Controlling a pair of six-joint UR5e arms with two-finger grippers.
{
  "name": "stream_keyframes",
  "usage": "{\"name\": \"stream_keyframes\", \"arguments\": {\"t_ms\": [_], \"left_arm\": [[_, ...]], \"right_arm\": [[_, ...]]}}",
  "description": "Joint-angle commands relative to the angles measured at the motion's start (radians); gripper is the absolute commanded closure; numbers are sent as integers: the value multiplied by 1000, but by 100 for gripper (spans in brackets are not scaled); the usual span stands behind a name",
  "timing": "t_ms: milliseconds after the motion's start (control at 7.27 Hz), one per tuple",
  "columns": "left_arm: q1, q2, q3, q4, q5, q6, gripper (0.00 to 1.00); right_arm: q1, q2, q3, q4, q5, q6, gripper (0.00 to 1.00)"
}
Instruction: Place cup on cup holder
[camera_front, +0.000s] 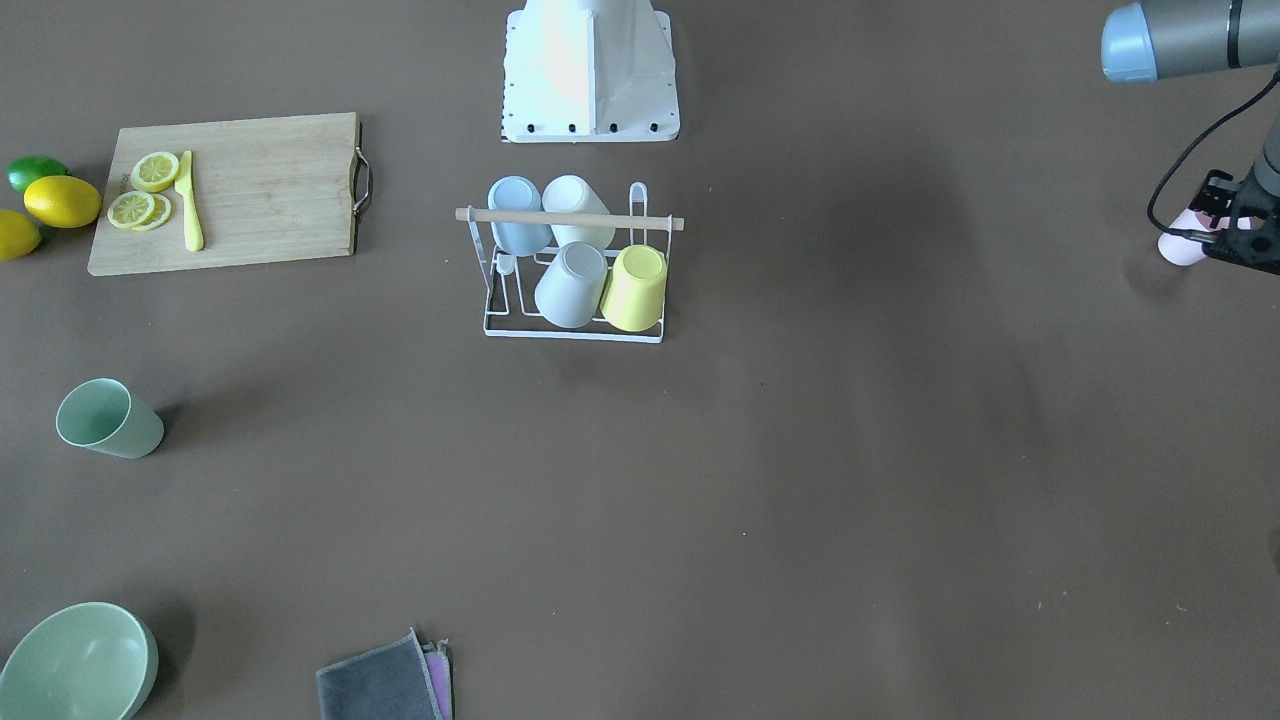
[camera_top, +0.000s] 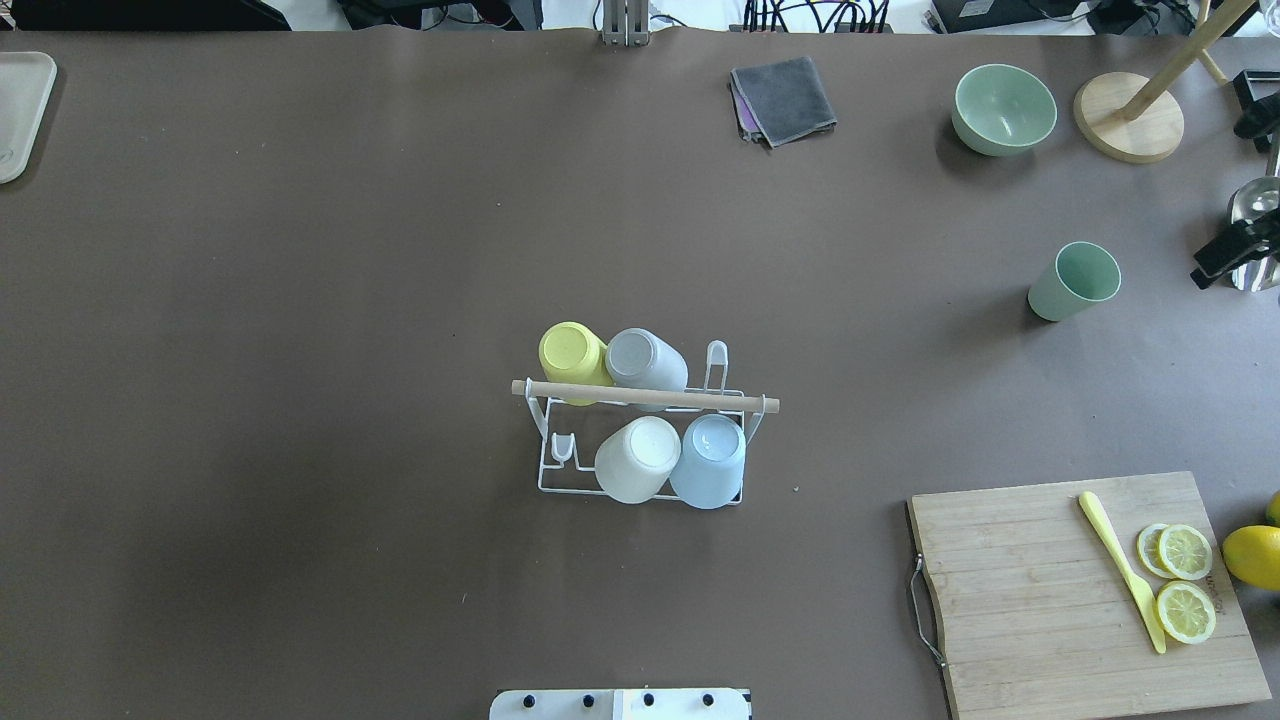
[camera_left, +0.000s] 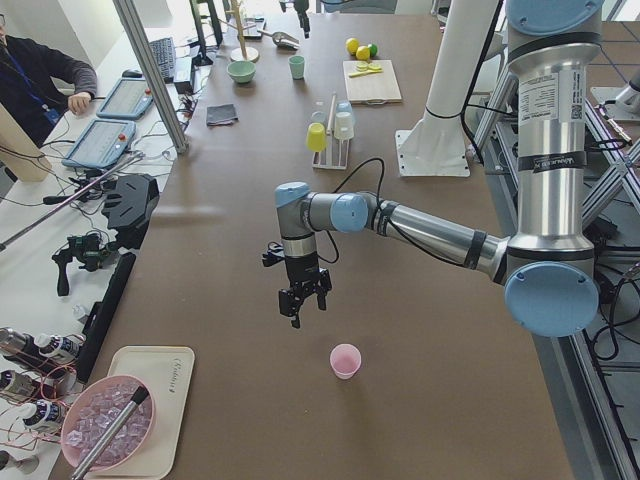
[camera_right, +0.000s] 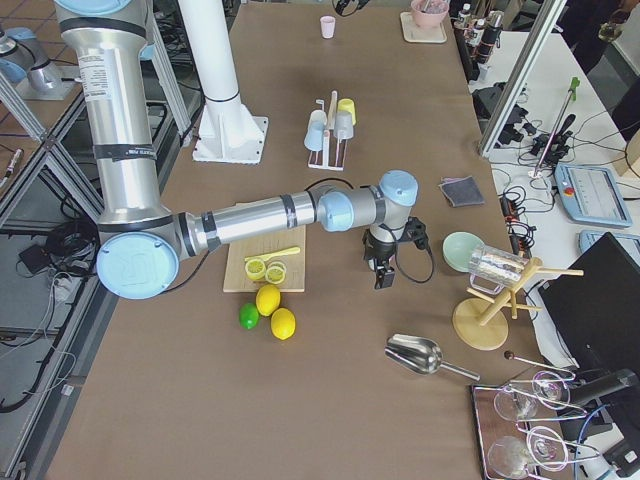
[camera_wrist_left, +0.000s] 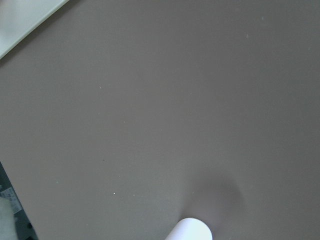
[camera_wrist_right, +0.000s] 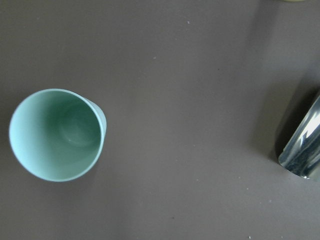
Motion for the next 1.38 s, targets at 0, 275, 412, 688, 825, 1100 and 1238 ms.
{"name": "stream_keyframes", "arguments": {"t_ms": [0,275,412,688,825,1100,1238], "left_arm": [[62,5,18,21,143,112,1],[126,-9,-1,105,260,151,0],[161,-26,1,118,276,151,1],[203,-36,5,122,275,158,1],[230,-38,11,124,272,201,1],[281,-40,12,168,265,263,1],[309,-40,18,168,265,290,1]], "right_arm": [[-86,113,0,-155,-64,2,0],[-140,165,-22,-169,-109,-24,1],[-149,177,-22,-183,-109,-29,1],[-183,263,-32,-291,-214,-148,1],[-218,358,-32,-462,-271,-163,1],[-260,424,-62,-528,-294,-212,0],[-266,423,-83,-519,-311,-251,0]]}}
